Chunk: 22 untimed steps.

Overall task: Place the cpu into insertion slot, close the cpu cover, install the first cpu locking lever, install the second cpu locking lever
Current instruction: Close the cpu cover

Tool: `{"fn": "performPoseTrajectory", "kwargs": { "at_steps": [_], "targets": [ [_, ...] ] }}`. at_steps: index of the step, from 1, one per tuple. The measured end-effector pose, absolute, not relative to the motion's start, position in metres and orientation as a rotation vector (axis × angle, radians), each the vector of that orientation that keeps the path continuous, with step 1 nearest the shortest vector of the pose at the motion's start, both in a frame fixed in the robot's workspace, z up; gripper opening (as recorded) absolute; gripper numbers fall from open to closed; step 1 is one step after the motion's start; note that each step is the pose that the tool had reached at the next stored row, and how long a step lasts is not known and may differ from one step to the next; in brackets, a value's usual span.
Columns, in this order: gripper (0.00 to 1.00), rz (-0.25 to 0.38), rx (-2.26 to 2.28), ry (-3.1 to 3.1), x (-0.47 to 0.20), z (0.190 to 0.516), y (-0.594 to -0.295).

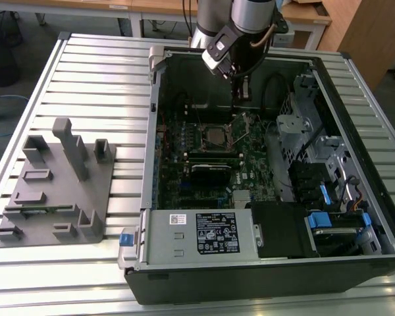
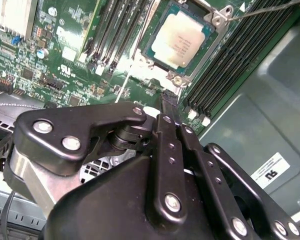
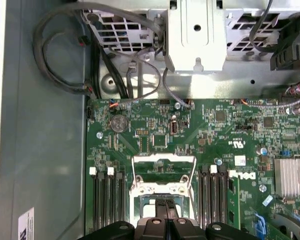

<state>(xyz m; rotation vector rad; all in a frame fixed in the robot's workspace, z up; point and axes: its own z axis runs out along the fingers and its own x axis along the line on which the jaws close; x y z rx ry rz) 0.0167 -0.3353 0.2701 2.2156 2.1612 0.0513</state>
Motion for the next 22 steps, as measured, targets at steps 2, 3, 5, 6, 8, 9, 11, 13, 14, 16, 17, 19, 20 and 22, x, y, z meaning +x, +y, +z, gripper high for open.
{"fn": "performPoseTrajectory", "kwargs": {
  "at_steps": [2,3,5,6,8,9,11,13,14,16,17,19,20,22],
  "targets": [
    [0.11,0.051,2.216,2.161,0.021,0.270,-0.335],
    [0.11,0.051,2.216,2.161,0.024,0.270,-0.335],
    [0.11,0.052,2.216,2.161,0.030,0.270,-0.335],
    [0.11,0.051,2.216,2.161,0.033,0.270,-0.335],
    [0.11,0.051,2.216,2.161,0.039,0.269,-0.335],
    [0.11,0.051,2.216,2.161,0.042,0.269,-0.335],
    [0.11,0.051,2.216,2.161,0.049,0.269,-0.335],
    [0.11,0.051,2.216,2.161,0.055,0.269,-0.335],
    [0.11,0.051,2.216,2.161,0.058,0.269,-0.335],
    [0.11,0.051,2.216,2.161,0.064,0.268,-0.335],
    [0.11,0.051,2.216,2.161,0.066,0.268,-0.335],
    [0.11,0.051,2.216,2.161,0.071,0.268,-0.335],
    [0.11,0.051,2.216,2.161,0.074,0.268,-0.335],
    [0.11,0.052,2.216,2.161,0.075,0.268,-0.335]
  ]
}}
